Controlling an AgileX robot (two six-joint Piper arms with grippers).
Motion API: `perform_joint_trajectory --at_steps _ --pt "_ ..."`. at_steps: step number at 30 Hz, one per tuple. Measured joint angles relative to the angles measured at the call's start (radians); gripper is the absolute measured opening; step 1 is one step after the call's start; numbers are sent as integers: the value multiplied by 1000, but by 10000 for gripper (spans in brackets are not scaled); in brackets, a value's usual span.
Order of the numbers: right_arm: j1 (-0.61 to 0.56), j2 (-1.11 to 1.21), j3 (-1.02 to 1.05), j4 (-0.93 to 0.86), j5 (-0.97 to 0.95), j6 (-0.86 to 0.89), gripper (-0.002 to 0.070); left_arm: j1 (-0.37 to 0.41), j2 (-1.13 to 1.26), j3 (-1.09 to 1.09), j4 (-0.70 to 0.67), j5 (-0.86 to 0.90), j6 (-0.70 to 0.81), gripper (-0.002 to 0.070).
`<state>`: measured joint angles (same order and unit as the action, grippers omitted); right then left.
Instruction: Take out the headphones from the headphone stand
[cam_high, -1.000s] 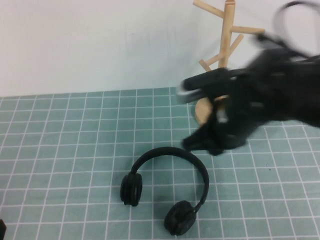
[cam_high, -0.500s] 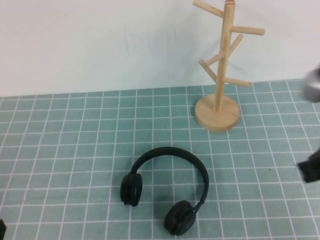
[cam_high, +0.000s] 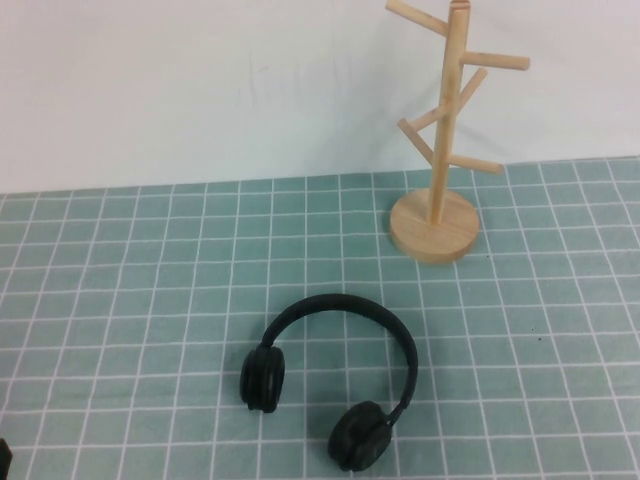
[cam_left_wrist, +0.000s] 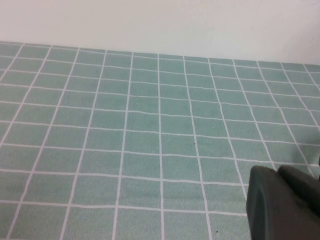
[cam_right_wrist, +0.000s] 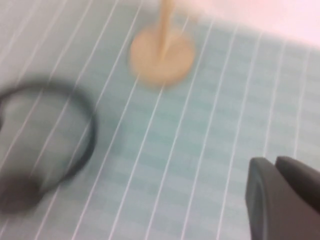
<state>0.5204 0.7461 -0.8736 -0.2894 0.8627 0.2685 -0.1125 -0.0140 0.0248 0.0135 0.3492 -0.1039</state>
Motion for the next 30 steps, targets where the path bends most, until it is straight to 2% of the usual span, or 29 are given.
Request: perform_joint_trajectory --at_steps 7,11,19,30 --pt "-335 -288 509 -4 -619 -13 -6 0 0 0 0 0 0 -3" --pt "-461 -450 721 -6 -815 -11 -6 0 0 0 0 0 0 -3" --pt "-543 -735 896 29 -863 20 -6 0 0 0 0 0 0 -3" --pt "-545 -753 900 76 -820 33 -6 0 0 0 0 0 0 -3"
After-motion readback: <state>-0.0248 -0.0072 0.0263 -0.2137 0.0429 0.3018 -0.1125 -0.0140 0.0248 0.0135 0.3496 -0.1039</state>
